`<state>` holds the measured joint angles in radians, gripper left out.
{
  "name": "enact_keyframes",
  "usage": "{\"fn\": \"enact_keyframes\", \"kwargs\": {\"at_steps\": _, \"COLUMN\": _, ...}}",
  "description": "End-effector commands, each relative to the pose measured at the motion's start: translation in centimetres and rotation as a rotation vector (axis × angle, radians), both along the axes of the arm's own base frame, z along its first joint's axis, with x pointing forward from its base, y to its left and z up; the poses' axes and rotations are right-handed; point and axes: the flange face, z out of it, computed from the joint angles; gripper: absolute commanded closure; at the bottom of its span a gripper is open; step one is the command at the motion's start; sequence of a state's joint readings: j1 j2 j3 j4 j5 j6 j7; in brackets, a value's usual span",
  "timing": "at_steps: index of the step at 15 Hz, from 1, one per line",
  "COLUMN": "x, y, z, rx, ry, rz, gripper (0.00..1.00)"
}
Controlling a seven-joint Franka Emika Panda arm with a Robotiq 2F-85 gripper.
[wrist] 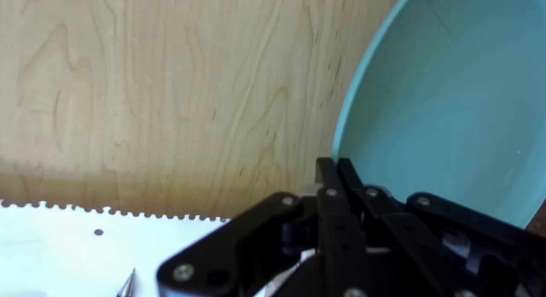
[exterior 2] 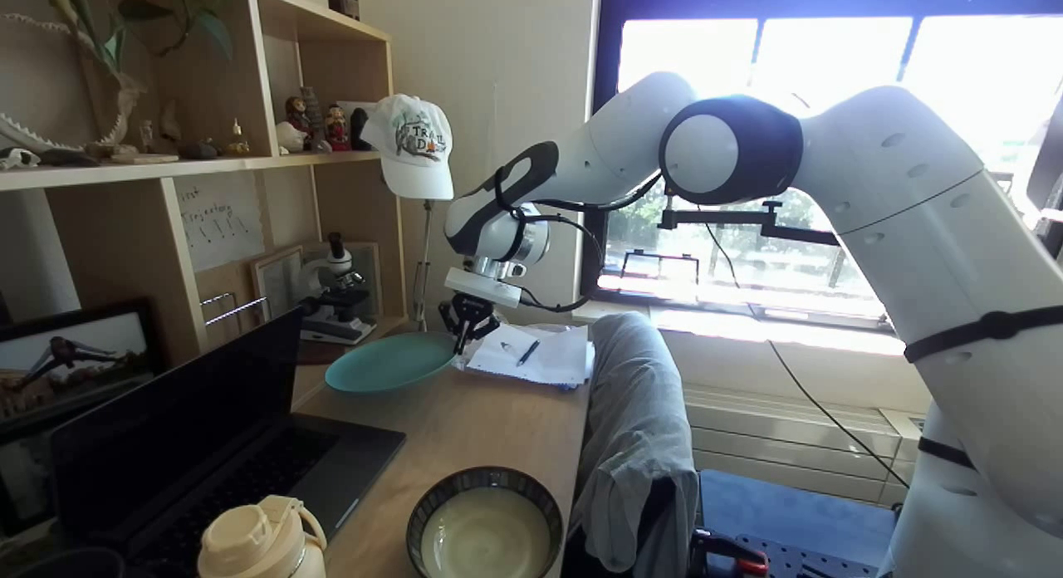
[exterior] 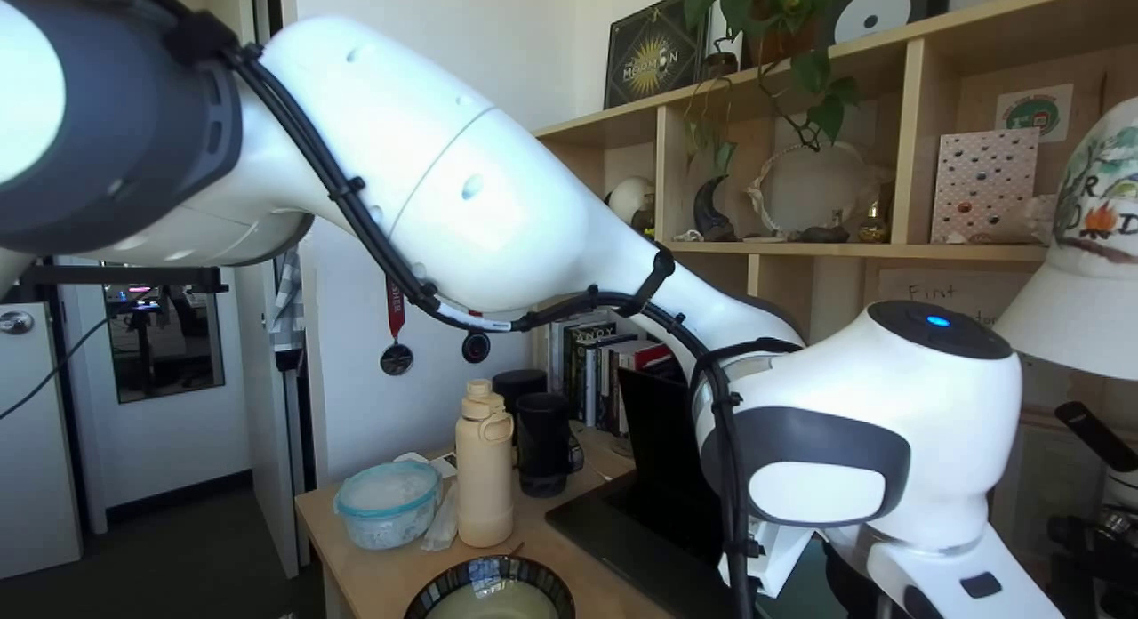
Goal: Move the blue plate to the right of the laptop
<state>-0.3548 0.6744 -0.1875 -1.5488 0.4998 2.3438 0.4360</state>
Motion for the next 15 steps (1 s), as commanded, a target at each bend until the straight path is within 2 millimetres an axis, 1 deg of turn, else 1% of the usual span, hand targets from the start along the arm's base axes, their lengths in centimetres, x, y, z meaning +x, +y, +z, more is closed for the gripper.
{"fn": "enact_keyframes", "kwargs": {"at_steps": 1, "x": 0.1, "y": -0.1, "z": -0.7, "rx": 0.014, "ry": 0.009, "rz": 0.004, "gripper": 0.99}}
{"fn": "enact_keyframes", "kwargs": {"at_steps": 6, "x": 0.4, "y": 0.7, "z": -3.0, "rx": 0.033, "ry": 0.018, "rz": 0.022, "gripper": 0.99}}
{"fn": "enact_keyframes", "kwargs": {"at_steps": 8, "x": 0.4, "y": 1.0, "z": -3.5, "rx": 0.038, "ry": 0.019, "rz": 0.022, "gripper": 0.99}}
{"fn": "enact_keyframes", "kwargs": {"at_steps": 11, "x": 0.4, "y": 0.9, "z": -3.6, "rx": 0.044, "ry": 0.002, "rz": 0.009, "gripper": 0.99}}
{"fn": "enact_keyframes", "kwargs": {"at_steps": 15, "x": 0.4, "y": 0.1, "z": -3.6, "rx": 0.046, "ry": -0.021, "rz": -0.033, "gripper": 0.99}}
